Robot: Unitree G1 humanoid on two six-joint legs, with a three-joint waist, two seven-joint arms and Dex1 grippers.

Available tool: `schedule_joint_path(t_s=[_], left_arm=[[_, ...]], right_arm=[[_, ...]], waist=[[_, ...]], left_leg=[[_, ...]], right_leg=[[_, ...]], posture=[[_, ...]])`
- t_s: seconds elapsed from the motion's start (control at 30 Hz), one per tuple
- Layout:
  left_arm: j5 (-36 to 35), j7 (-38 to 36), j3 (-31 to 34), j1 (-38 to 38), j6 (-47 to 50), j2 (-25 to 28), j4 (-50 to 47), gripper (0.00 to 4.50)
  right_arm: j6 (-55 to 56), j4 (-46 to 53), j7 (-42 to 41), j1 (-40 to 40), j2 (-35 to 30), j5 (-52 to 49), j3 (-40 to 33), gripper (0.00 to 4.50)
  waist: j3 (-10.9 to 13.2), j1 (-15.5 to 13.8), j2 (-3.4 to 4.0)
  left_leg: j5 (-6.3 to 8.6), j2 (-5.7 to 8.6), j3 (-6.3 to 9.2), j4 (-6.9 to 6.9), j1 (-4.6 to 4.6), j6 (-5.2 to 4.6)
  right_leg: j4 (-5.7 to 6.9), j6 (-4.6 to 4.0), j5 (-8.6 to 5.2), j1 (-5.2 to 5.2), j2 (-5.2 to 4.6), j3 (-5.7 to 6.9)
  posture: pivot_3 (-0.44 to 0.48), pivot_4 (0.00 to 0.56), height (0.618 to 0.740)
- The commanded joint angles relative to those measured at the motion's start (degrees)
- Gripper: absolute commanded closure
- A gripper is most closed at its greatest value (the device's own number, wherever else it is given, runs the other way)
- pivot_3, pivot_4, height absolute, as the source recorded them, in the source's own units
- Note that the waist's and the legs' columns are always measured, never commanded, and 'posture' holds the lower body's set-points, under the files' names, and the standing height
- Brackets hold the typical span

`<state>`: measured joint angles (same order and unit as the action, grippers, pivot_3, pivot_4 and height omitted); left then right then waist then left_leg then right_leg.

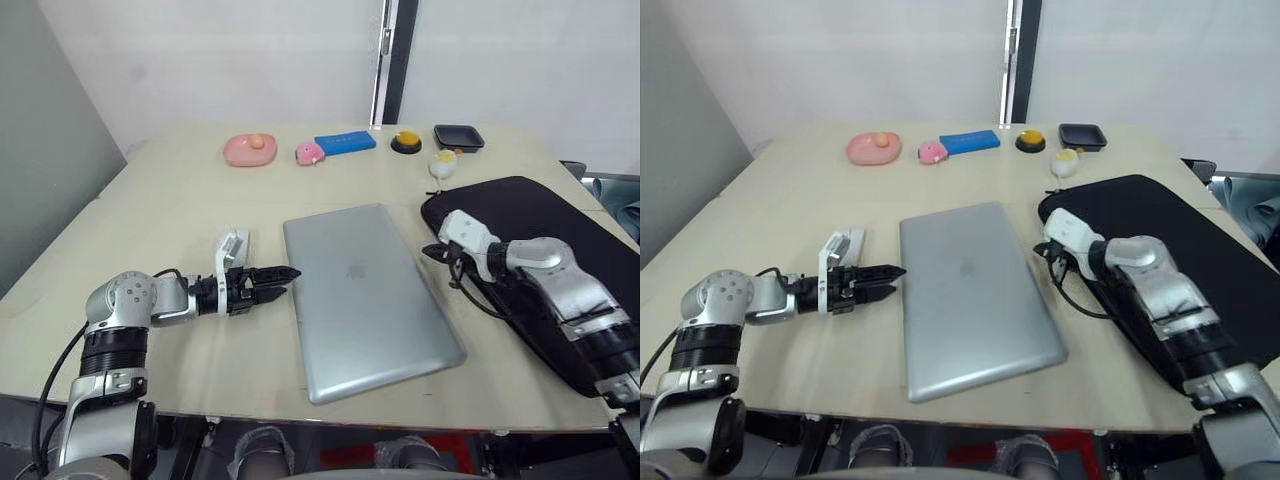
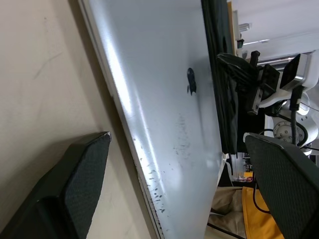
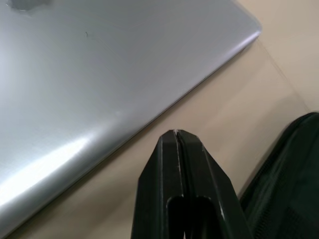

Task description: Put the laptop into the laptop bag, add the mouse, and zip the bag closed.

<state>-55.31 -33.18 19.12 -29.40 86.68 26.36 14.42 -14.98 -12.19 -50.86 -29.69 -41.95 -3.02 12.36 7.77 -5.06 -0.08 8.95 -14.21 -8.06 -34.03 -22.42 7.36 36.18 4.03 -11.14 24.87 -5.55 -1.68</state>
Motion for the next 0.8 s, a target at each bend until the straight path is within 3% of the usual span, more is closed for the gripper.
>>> schedule_joint_path(t_s=[0.03,0.3,0.53,0.8], left_arm=[[1.6,1.2,0.0,-0.7,-0.6,-0.9,0.9,0.0],[3.5,1.2,-1.9,-1.1,-1.4,-2.8,1.6,0.0],[3.6,0.4,-3.0,-0.4,-0.1,-3.2,-0.4,0.0],[3.9,-1.0,-2.8,-1.0,-1.1,-3.3,-1.3,0.0]], right_arm=[[4.8,-4.9,0.4,-3.5,0.8,5.3,2.7,4.47],[5.1,-5.9,-2.9,-4.0,6.9,8.5,7.4,4.47],[0.9,-1.7,-4.7,-4.2,13.2,6.2,6.8,4.47],[-4.1,2.6,-7.3,-4.7,14.9,3.5,4.1,4.47]], waist=[[0.0,0.0,0.0],[-0.1,0.4,-0.06],[-0.7,1.8,-0.06],[-0.7,2.0,-0.03]], left_leg=[[-0.09,0.0,0.01,0.0,0.0,-0.14],[0.15,-0.01,0.04,0.0,0.48,0.23],[0.16,-0.02,0.08,0.05,0.52,0.23],[0.16,-0.02,0.1,0.24,0.43,0.24]], right_leg=[[-0.01,0.0,0.0,0.0,0.0,0.01],[0.01,-0.02,0.01,-0.53,0.0,0.03],[-0.03,-0.03,0.01,-0.6,0.0,0.06],[-0.29,-0.03,0.01,-0.49,0.0,0.16]], posture=[[0.0,0.15,0.74],[0.0,0.15,0.74],[0.0,0.15,0.74],[0.0,0.15,0.74]])
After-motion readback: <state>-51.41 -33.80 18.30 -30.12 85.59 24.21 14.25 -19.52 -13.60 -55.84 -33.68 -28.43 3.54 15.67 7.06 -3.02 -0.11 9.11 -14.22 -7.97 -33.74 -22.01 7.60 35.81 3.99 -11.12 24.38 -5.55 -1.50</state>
